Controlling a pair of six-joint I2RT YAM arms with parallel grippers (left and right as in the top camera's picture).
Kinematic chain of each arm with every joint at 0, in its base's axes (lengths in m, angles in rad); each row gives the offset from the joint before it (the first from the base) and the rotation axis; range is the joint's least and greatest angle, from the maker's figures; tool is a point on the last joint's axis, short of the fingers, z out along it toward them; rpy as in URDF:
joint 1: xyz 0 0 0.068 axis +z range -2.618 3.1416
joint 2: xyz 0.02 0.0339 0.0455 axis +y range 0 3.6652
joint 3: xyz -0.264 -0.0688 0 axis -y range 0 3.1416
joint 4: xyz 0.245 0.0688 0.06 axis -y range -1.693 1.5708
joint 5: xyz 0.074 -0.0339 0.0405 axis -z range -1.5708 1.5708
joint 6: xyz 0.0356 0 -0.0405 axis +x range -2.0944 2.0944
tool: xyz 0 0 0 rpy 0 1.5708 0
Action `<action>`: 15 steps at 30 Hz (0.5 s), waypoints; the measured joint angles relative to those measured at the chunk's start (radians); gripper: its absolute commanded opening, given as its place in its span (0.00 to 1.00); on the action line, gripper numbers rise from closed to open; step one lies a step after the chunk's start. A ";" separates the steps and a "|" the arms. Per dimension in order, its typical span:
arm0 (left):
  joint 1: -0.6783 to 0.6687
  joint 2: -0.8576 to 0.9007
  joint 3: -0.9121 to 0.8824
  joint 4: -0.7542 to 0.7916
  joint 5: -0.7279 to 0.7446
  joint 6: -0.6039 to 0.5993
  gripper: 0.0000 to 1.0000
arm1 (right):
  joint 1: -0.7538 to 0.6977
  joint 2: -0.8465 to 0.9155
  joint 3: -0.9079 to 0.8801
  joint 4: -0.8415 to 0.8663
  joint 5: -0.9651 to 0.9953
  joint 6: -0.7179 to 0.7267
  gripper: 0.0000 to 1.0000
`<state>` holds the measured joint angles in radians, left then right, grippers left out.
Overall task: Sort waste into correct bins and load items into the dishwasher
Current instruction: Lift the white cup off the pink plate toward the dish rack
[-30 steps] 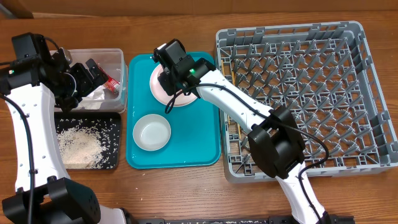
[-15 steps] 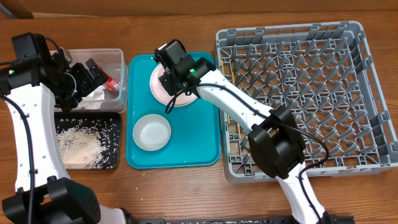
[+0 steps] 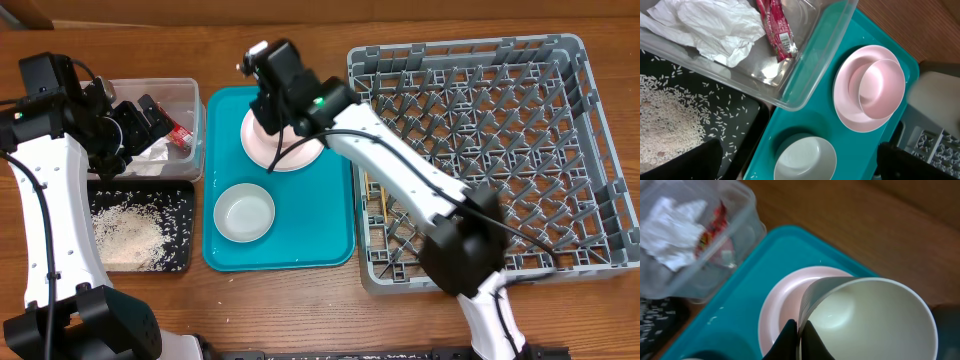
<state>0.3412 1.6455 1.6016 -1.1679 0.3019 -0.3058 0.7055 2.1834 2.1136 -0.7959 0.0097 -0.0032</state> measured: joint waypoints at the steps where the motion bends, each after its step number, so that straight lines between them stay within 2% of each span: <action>1: 0.000 0.000 0.000 0.000 0.000 0.000 1.00 | -0.006 -0.029 0.001 -0.011 -0.011 0.000 0.04; 4: 0.000 0.000 0.000 0.000 0.000 0.000 1.00 | -0.051 -0.135 0.013 -0.044 -0.088 0.003 0.04; 8: 0.000 0.000 0.000 0.000 0.000 0.000 1.00 | -0.196 -0.242 0.039 -0.066 -0.287 0.033 0.04; 15: 0.000 0.000 0.000 0.000 0.000 0.000 1.00 | -0.533 -0.227 0.048 -0.075 -0.708 0.120 0.04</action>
<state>0.3412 1.6455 1.6016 -1.1679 0.3019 -0.3058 0.1726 1.9564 2.1616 -0.8707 -0.6983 0.1169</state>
